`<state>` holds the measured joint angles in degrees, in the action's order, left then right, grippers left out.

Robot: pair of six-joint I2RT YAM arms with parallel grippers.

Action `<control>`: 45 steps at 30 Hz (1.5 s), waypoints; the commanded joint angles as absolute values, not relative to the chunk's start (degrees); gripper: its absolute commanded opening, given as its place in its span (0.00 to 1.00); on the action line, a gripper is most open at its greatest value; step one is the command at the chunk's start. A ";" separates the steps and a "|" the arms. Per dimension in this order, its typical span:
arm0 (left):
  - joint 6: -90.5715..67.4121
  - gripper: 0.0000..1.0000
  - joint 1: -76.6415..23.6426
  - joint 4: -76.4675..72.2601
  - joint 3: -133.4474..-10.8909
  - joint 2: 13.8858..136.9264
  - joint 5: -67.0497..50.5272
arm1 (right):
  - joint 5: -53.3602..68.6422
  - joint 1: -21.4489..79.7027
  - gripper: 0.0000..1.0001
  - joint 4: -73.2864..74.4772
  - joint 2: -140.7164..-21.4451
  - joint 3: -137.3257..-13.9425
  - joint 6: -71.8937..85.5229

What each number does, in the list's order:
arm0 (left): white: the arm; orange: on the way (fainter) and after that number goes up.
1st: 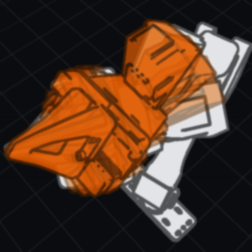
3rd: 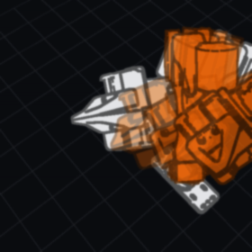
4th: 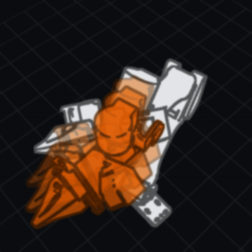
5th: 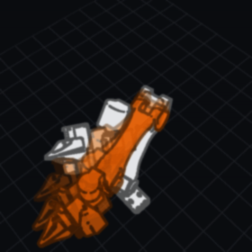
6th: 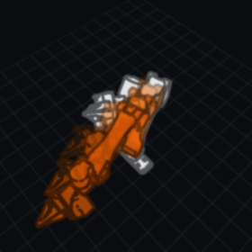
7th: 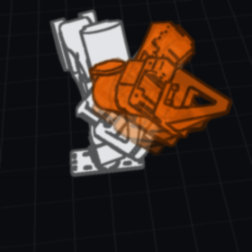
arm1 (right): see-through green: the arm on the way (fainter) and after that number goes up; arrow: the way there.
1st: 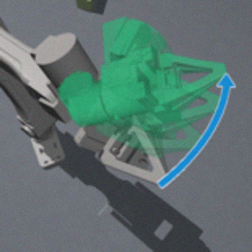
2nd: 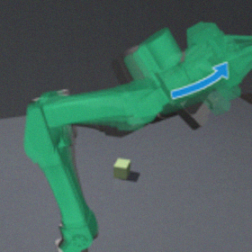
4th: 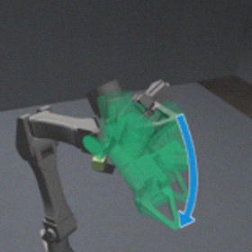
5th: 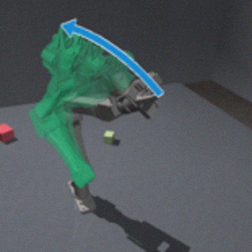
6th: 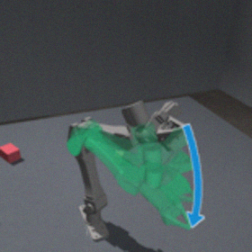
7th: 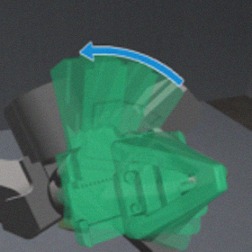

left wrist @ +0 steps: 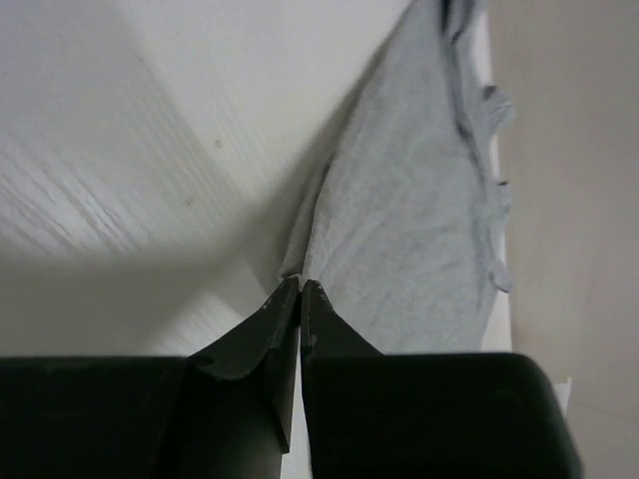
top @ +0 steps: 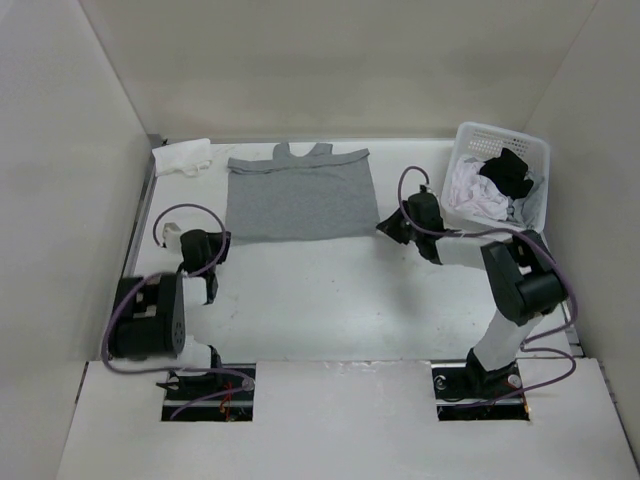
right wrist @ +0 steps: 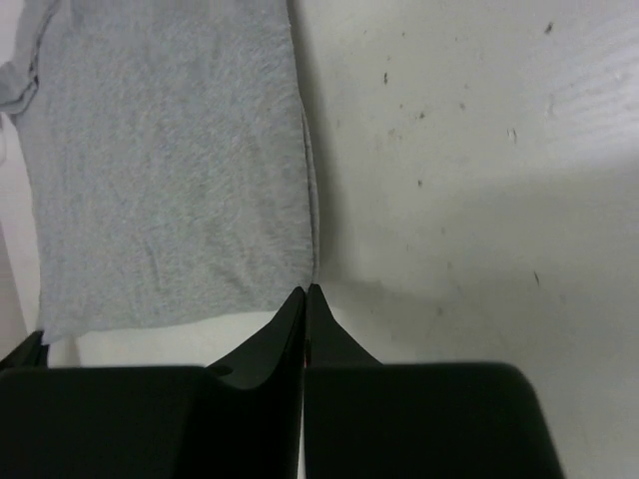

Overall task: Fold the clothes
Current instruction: Fold the tank top

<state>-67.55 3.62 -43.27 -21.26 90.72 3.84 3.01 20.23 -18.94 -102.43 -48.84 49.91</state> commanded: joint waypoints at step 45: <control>-58.71 0.00 -1.80 -18.90 -54.49 89.91 4.93 | 8.44 14.63 0.00 -0.53 -102.21 -77.78 41.66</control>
